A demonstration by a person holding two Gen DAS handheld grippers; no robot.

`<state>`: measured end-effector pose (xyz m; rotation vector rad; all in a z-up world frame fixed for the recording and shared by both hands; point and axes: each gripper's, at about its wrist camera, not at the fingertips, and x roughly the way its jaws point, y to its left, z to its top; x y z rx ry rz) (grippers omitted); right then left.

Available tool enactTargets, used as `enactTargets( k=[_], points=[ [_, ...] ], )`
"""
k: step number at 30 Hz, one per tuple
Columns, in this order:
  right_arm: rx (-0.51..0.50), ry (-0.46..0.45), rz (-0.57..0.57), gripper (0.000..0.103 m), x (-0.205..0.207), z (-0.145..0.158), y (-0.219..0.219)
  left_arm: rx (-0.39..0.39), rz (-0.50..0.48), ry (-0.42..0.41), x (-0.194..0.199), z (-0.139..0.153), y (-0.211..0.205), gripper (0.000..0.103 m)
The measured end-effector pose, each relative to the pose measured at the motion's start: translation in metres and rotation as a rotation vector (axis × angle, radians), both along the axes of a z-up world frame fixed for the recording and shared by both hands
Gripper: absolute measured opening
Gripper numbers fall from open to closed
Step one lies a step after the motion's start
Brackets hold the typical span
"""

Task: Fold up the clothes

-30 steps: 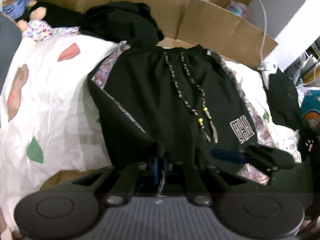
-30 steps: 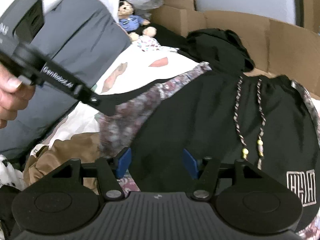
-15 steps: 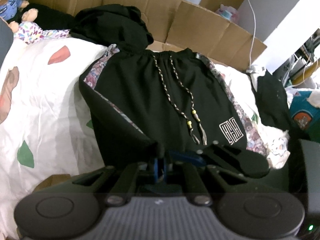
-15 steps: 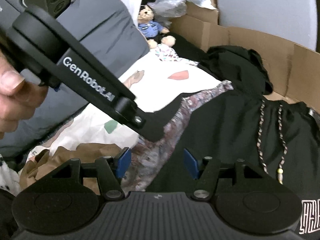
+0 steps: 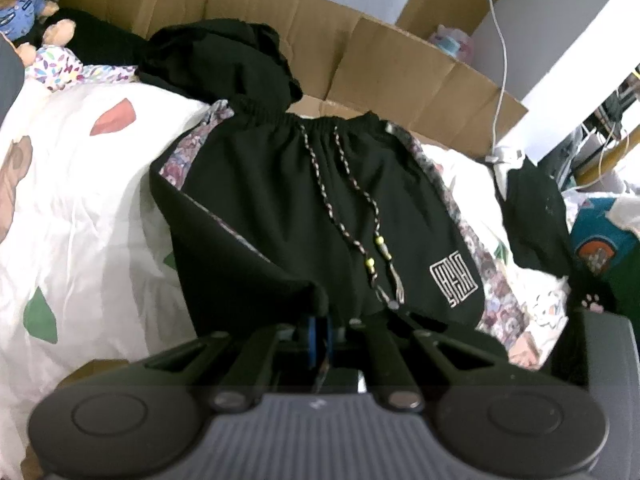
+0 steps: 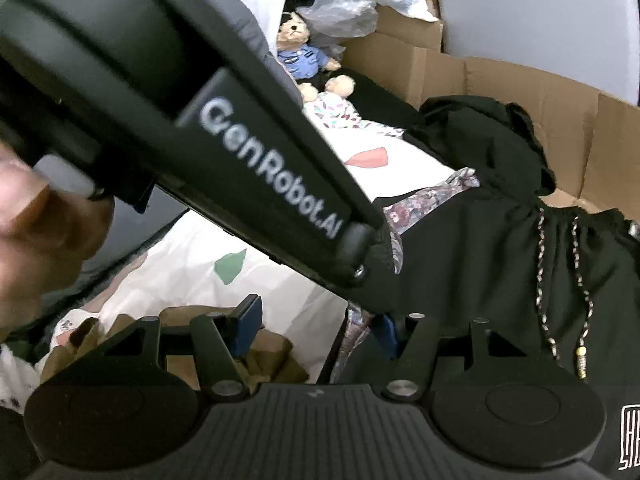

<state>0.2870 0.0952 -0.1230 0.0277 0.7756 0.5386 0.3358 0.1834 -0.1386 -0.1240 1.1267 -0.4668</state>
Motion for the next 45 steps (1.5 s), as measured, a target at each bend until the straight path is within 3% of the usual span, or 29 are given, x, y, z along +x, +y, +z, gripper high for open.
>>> enactTargets(
  k=[9,20,22,23,24,30,42,45],
  points=[
    [0.060,-0.036,-0.091,0.064,-0.018,-0.001,-0.038,-0.023,0.031,0.004,0.003,0.000,0.006,0.005],
    [0.015,-0.051,-0.170,0.064,0.005,-0.001,-0.020,-0.032,0.012,0.006,0.003,0.000,0.002,0.005],
    [-0.007,-0.032,-0.146,0.055,0.013,-0.004,-0.017,-0.024,0.000,0.003,0.003,-0.001,-0.001,0.005],
    [-0.018,-0.019,-0.134,0.030,0.016,-0.004,-0.016,-0.006,-0.008,-0.003,0.002,-0.001,-0.003,0.005],
    [-0.030,-0.007,-0.122,0.012,0.019,-0.005,-0.015,-0.002,-0.011,-0.002,0.003,-0.001,-0.005,0.006],
    [-0.041,0.022,-0.125,0.006,0.018,-0.008,-0.030,0.031,0.015,0.001,0.002,0.006,-0.014,0.019],
    [0.018,0.053,-0.152,0.006,0.018,0.005,-0.093,0.150,0.047,-0.004,-0.002,0.002,-0.034,0.021],
    [0.043,0.049,-0.173,0.005,0.017,0.016,-0.123,0.144,0.062,0.019,-0.004,0.000,-0.039,0.022]
  ],
)
